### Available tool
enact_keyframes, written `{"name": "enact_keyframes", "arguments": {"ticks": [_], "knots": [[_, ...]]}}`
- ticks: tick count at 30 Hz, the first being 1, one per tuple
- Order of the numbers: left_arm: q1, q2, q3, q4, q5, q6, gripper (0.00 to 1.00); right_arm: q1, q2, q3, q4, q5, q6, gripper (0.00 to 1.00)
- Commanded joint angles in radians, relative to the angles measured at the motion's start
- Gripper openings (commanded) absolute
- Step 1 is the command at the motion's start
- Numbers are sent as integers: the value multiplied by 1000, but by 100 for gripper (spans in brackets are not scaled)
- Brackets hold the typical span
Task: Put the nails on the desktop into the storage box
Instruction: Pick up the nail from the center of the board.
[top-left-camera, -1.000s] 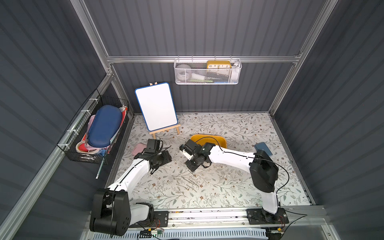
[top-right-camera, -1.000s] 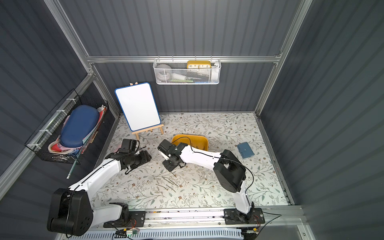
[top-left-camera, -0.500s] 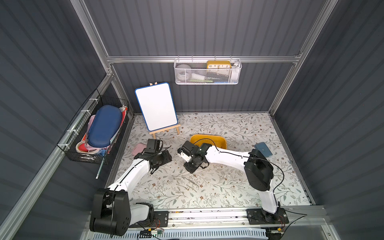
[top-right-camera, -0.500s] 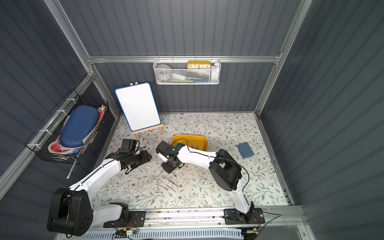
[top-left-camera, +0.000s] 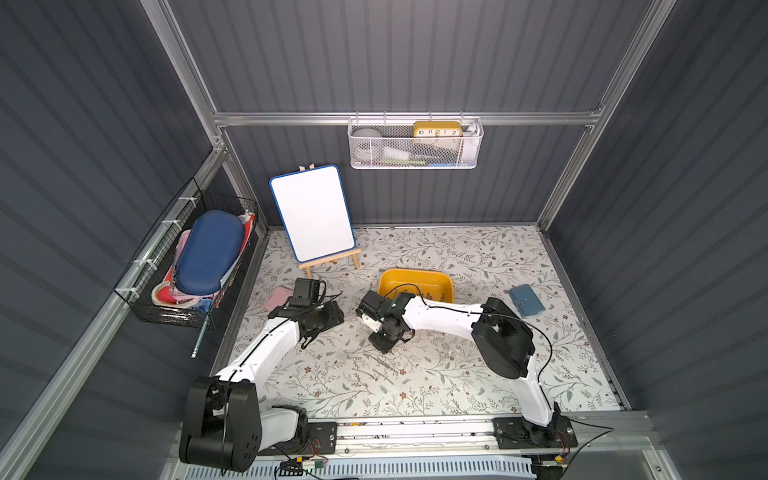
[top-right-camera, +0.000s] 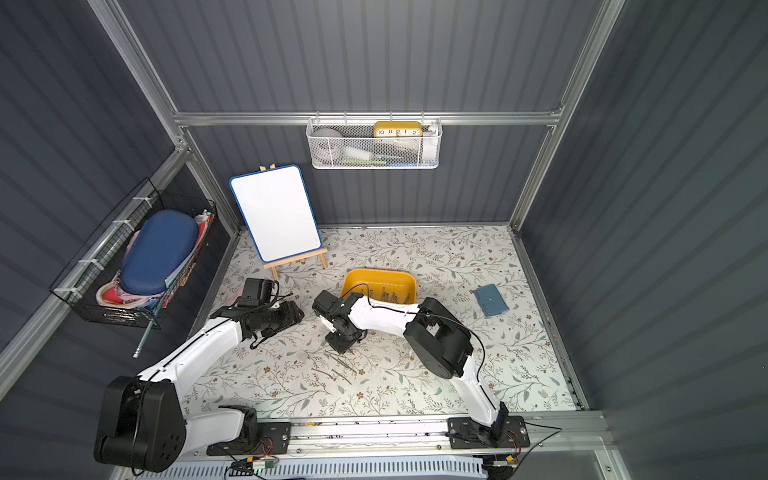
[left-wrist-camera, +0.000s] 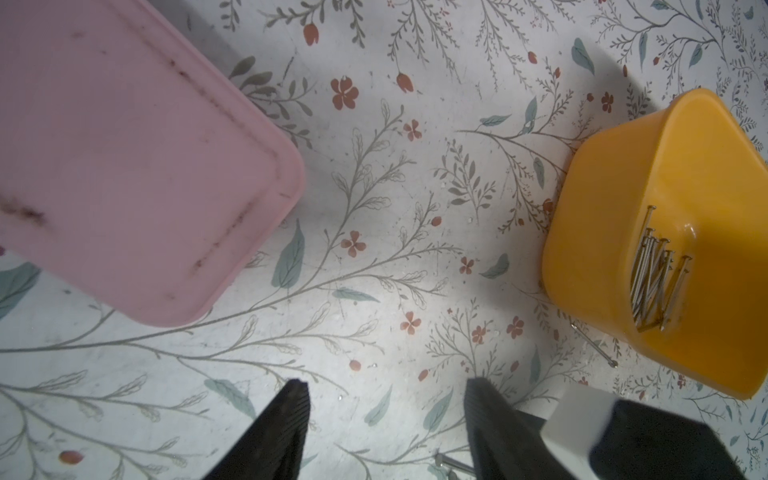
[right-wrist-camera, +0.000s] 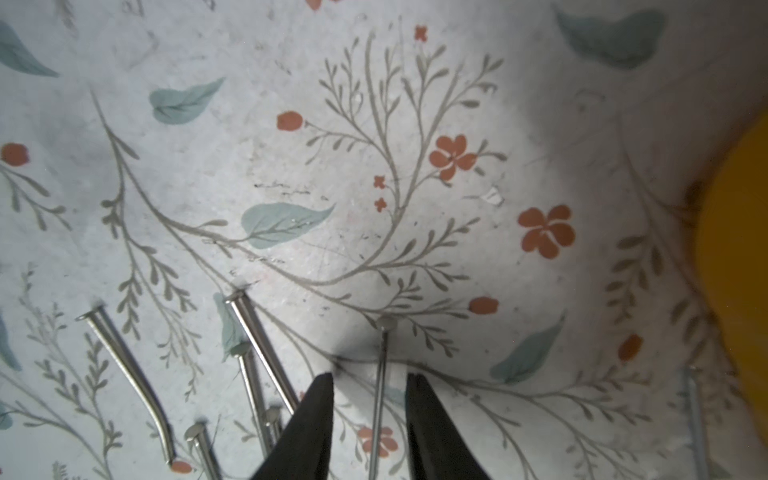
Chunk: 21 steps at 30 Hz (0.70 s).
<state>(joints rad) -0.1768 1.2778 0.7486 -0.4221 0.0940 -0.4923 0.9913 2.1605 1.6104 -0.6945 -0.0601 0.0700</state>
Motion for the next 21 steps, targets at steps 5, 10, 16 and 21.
{"name": "enact_keyframes", "arguments": {"ticks": [5,10,16,21], "knots": [[5,-14,-11,-1,8,21,64,18,90,34,-48,46,-30,29],[4,-11,-11,-3,5,21,65,18,115,34,-58,69,-28,4],[4,-9,-11,-6,3,21,64,6,34,23,-32,59,-2,0],[3,-6,-9,-6,5,22,64,-55,-157,25,-12,-18,57,0]]}}
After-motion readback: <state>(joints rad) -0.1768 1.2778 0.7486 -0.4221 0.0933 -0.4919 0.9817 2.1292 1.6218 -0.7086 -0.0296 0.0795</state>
